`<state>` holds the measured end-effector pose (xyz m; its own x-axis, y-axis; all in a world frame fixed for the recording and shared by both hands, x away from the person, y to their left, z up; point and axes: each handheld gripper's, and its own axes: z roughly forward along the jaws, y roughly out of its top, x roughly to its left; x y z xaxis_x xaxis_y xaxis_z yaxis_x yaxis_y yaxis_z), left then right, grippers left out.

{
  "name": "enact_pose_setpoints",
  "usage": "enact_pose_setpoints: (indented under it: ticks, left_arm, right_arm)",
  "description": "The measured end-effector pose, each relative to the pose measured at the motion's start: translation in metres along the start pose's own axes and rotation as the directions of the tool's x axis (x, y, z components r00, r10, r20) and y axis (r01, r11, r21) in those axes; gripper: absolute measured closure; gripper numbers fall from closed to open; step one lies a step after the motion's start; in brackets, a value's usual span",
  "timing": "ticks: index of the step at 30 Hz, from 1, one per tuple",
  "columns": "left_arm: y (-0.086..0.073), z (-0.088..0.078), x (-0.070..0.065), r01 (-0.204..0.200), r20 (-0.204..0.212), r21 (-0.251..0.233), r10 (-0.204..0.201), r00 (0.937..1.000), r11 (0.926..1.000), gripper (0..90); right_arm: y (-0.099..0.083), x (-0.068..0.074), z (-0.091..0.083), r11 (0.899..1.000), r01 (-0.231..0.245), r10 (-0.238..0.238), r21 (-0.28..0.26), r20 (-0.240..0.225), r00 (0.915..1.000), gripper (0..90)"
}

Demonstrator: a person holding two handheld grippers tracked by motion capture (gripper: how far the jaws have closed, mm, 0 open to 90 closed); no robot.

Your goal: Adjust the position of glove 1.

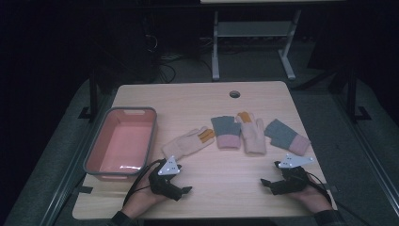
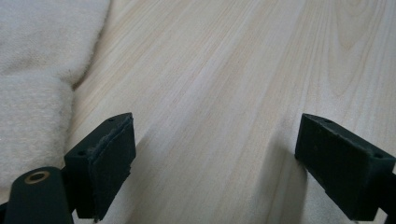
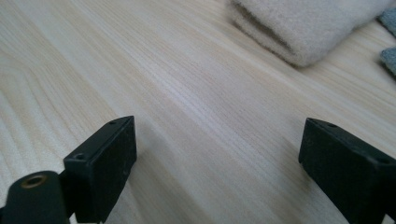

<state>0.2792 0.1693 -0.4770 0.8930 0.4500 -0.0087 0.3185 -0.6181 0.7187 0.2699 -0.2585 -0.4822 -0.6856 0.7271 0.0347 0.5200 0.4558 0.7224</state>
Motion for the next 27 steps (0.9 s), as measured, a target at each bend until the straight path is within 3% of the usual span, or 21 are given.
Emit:
enact_pose_setpoints:
  ticks: [7,12,18,23,27]
  left_arm:
    - [0.000,0.000,0.004,-0.019,0.022,-0.003,0.019,0.9996,0.9998,11.6]
    - [0.001,0.000,0.002,-0.008,0.009,0.004,0.008,0.9999,1.0000,11.6]
    - [0.000,0.000,0.002,-0.005,0.006,-0.003,0.005,1.0000,1.0000,11.7]
    - [-0.001,-0.001,0.004,-0.006,-0.013,0.000,0.006,0.9999,1.0000,11.6]
    - [-0.002,-0.002,0.004,0.008,-0.013,-0.005,-0.008,0.9999,1.0000,11.6]
  right_arm:
    - [0.000,0.000,0.000,1.000,-0.003,0.003,-0.001,0.004,1.0000,10.8]
    - [0.002,0.001,0.000,1.000,-0.007,0.007,0.016,0.003,1.0000,10.8]
    - [0.008,-0.002,-0.002,0.998,-0.011,0.012,0.061,-0.017,0.9998,18.7]
    - [0.016,-0.002,0.000,0.998,-0.015,0.016,0.053,-0.034,0.9993,25.8]
    - [0.018,-0.001,0.003,0.998,-0.010,0.012,0.058,-0.034,0.9994,25.3]
